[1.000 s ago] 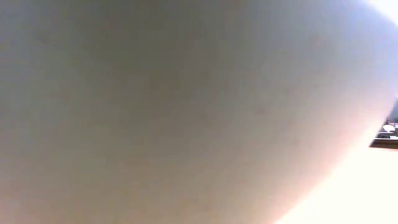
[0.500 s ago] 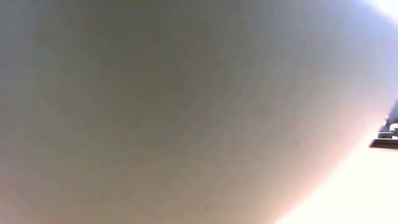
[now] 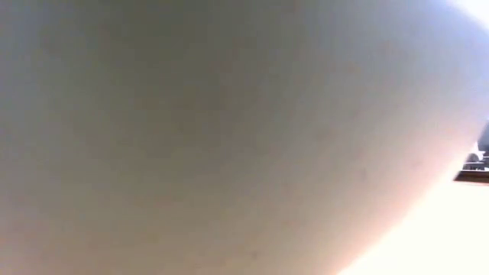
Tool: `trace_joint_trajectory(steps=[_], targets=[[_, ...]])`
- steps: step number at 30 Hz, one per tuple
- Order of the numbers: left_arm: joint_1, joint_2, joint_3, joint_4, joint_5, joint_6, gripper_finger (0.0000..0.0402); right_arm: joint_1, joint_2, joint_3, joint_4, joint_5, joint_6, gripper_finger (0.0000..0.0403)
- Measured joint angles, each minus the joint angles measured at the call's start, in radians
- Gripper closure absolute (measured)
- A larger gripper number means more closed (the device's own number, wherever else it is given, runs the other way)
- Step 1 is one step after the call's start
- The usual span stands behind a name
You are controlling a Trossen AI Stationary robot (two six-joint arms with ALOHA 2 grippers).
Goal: Place and stack bowls onto a shelf
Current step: Put the orange bowl on the shelf
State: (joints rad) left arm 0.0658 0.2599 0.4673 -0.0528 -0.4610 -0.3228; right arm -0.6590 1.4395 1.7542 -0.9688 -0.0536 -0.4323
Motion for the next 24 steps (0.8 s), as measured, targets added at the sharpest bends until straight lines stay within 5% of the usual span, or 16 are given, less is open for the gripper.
trace_joint_trajectory(steps=[6,13,24], targets=[[0.000,0.047,0.000,0.062,0.019,0.060,0.0375,0.000,-0.003,0.000,0.000,-0.001,-0.029,0.0305],[0.000,0.120,0.072,-0.058,0.026,0.130,0.0395,0.000,-0.030,0.000,0.002,-0.001,-0.036,0.0305],[0.000,0.250,0.200,-0.074,0.026,0.113,0.0339,0.000,-0.071,0.000,0.013,-0.001,-0.051,0.0305]])
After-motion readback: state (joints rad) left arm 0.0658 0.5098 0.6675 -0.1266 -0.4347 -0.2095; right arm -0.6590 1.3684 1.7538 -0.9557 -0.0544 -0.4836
